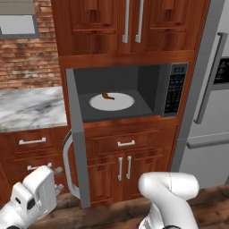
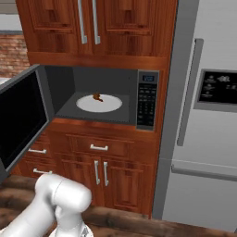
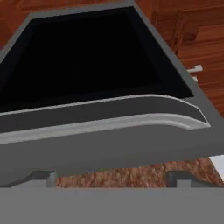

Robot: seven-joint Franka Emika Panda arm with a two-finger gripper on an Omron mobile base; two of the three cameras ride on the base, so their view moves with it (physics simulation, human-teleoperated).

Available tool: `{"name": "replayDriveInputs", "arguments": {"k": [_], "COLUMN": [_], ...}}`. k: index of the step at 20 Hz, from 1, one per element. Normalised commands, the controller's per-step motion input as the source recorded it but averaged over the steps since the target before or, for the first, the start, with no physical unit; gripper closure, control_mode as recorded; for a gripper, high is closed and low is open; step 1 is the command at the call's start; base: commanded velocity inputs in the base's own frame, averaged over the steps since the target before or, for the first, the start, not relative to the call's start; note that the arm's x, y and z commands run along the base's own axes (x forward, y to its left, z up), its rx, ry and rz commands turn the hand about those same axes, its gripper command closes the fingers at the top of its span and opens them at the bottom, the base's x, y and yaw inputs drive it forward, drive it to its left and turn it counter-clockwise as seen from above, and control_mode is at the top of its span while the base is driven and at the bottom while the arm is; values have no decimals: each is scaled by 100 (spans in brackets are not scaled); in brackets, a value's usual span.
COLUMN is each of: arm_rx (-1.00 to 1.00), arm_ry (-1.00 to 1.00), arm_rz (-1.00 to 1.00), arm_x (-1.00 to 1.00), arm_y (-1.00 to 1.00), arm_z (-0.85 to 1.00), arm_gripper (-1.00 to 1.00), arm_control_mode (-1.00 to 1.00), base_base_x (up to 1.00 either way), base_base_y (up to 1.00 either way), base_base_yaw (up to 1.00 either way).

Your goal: Close the microwave door.

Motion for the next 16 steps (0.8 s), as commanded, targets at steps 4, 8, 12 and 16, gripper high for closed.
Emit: {"name": "replayDriveInputs", "arguments": {"k": [4, 8, 12, 16], "arm_rx": [0, 0, 13, 14], "arm_ry": [3, -10, -45, -67], "arm_rz": [0, -2, -11, -9], "arm_x": [100, 86, 30, 4], "arm_y": [43, 49, -17, -26], "arm_z": [-22, -53, -44, -11], "arm_gripper": [-100, -100, -100, -100], "arm_control_mode": [-100, -100, -100, -100], "base_base_x": [0, 0, 0, 0], "base_base_y": [0, 0, 0, 0], "base_base_yaw": [0, 0, 0, 0]}}
